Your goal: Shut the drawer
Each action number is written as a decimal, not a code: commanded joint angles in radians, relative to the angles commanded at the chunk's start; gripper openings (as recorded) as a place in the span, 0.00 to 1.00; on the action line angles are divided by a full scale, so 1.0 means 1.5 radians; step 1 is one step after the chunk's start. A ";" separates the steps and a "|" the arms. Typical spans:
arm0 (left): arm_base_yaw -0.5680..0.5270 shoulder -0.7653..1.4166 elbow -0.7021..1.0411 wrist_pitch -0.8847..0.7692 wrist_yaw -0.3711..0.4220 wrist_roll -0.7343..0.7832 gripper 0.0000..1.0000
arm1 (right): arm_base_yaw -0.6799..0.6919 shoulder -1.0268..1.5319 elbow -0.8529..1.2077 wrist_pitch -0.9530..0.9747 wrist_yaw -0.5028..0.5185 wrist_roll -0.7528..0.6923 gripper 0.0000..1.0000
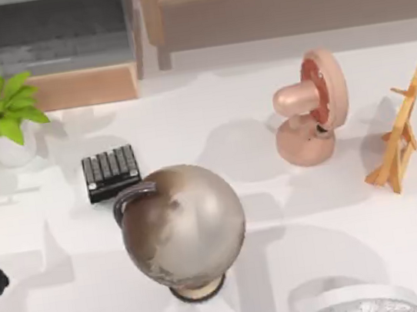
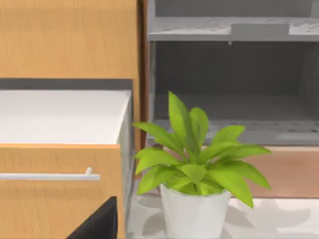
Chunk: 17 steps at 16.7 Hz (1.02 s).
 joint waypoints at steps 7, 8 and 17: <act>-0.081 0.108 0.059 0.057 -0.076 0.002 1.00 | 0.000 0.000 0.000 0.000 0.000 0.000 1.00; -0.108 0.148 0.080 0.077 -0.102 0.003 1.00 | 0.000 0.000 0.000 0.000 0.000 0.000 1.00; -0.381 0.581 0.302 0.291 -0.378 0.008 1.00 | 0.000 0.000 0.000 0.000 0.000 0.000 1.00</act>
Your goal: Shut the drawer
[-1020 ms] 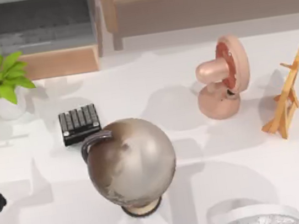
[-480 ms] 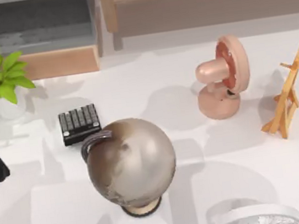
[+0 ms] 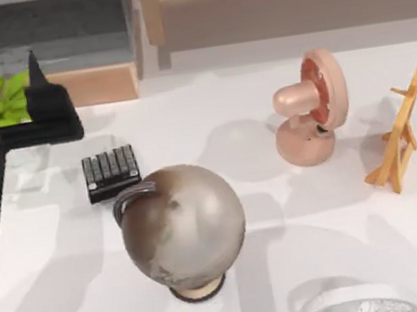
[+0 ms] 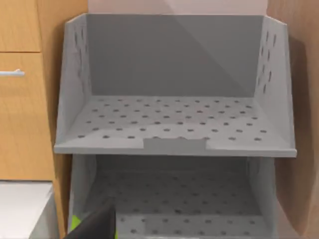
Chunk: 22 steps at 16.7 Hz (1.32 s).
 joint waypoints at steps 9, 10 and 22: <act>-0.113 0.169 0.085 0.082 -0.109 0.005 1.00 | 0.000 0.000 0.000 0.000 0.000 0.000 1.00; -0.113 0.169 0.085 0.082 -0.109 0.005 1.00 | 0.000 0.000 0.000 0.000 0.000 0.000 1.00; 0.200 0.282 0.023 0.287 0.131 0.290 1.00 | 0.000 0.000 0.000 0.000 0.000 0.000 1.00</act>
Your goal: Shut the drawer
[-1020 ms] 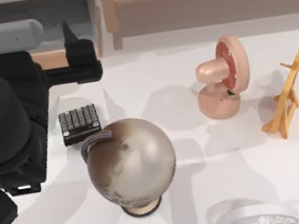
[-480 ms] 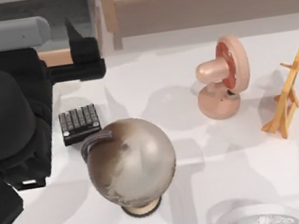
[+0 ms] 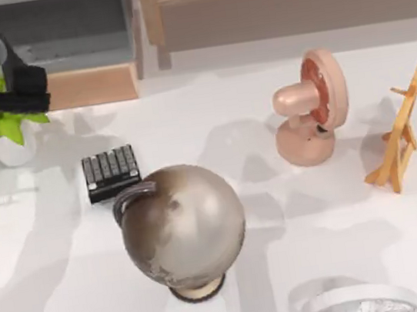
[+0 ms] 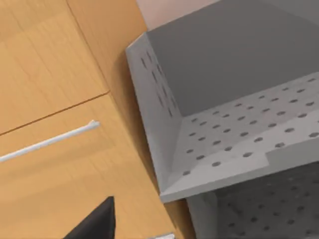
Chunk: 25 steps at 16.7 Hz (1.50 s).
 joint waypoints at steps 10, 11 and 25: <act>0.517 0.221 -0.048 0.327 0.454 0.505 1.00 | 0.000 0.000 0.000 0.000 0.000 0.000 1.00; 0.554 0.249 -0.051 0.352 0.499 0.547 1.00 | 0.000 0.000 0.000 0.000 0.000 0.000 1.00; 0.656 0.464 -0.033 0.447 0.752 0.762 1.00 | 0.000 0.000 0.000 0.000 0.000 0.000 1.00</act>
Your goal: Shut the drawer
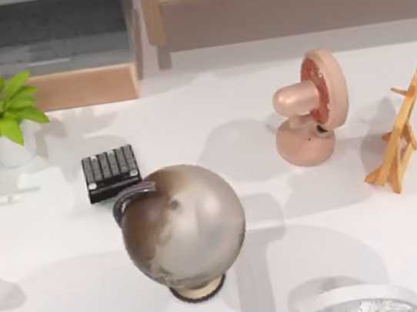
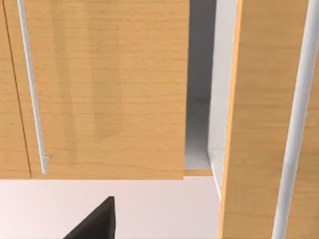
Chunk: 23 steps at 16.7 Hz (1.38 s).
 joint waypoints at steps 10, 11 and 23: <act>-0.036 0.021 0.052 -0.028 -0.037 0.000 0.92 | 0.000 0.000 0.000 0.000 0.000 0.000 1.00; -0.036 0.021 0.052 -0.028 -0.037 0.000 0.85 | 0.000 0.000 0.000 0.000 0.000 0.000 1.00; -0.036 0.021 0.052 -0.028 -0.037 0.000 0.00 | 0.000 0.000 0.000 0.000 0.000 0.000 1.00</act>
